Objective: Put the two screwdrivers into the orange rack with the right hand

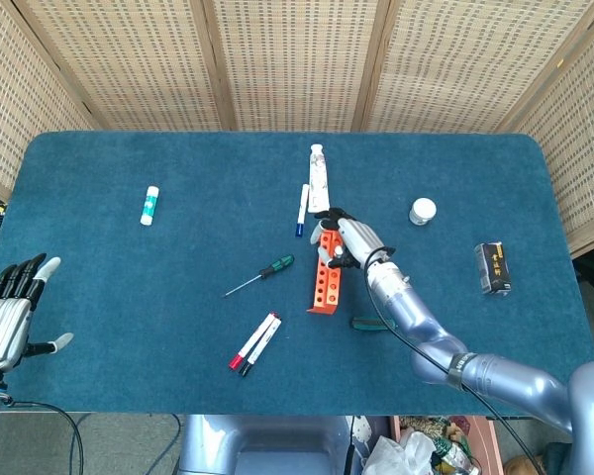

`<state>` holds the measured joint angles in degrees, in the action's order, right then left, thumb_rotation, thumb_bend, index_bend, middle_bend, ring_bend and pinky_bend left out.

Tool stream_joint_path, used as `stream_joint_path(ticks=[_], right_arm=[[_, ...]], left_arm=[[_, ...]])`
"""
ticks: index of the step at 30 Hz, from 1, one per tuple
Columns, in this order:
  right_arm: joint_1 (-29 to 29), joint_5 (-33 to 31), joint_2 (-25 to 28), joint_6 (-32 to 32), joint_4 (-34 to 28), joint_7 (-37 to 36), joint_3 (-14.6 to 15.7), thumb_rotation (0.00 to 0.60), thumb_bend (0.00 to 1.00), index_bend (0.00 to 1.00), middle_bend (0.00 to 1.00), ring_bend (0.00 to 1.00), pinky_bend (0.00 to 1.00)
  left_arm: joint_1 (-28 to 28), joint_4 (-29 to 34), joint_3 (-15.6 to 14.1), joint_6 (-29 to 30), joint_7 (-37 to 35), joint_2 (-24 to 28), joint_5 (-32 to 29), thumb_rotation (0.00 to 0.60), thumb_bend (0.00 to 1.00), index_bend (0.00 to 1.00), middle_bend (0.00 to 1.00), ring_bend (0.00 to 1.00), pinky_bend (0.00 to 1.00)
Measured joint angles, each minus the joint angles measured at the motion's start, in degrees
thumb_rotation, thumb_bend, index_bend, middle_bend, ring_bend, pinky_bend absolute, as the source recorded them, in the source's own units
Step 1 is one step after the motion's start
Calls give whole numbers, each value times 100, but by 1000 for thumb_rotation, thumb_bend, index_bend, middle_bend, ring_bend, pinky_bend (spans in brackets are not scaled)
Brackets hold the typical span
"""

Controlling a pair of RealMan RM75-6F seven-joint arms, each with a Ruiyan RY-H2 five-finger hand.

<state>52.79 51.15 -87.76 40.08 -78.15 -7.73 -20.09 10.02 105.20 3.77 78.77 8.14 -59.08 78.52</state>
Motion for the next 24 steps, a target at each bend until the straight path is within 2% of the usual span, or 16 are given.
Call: stream_joint_path(ticks=[7, 16, 19, 21, 24], right_arm=[[-132, 208, 340, 148, -479, -95, -87, 600, 494, 422, 134, 0, 91], [-741, 901, 1480, 629, -1716, -348, -143, 600, 490, 419, 110, 0, 91], [-1091, 1264, 1916, 810, -2058, -442, -11, 600, 404, 397, 57, 0, 91], [-1330, 1515, 2190, 916, -2223, -475, 173, 600, 275, 388, 22, 0, 88], [-1603, 1778, 2443, 1044, -2329, -428, 490, 600, 170, 387, 0, 0, 77]], left_arm=[[7, 3, -1, -9, 9, -1, 7, 600, 0, 0, 0, 0, 0], [-50, 34, -41, 88, -65, 44, 143, 600, 0, 0, 0, 0, 0], [-76, 44, -66, 127, -118, 77, 223, 600, 0, 0, 0, 0, 0], [-89, 49, -79, 147, -141, 93, 264, 600, 0, 0, 0, 0, 0], [-111, 55, -98, 182, -182, 119, 328, 600, 0, 0, 0, 0, 0]])
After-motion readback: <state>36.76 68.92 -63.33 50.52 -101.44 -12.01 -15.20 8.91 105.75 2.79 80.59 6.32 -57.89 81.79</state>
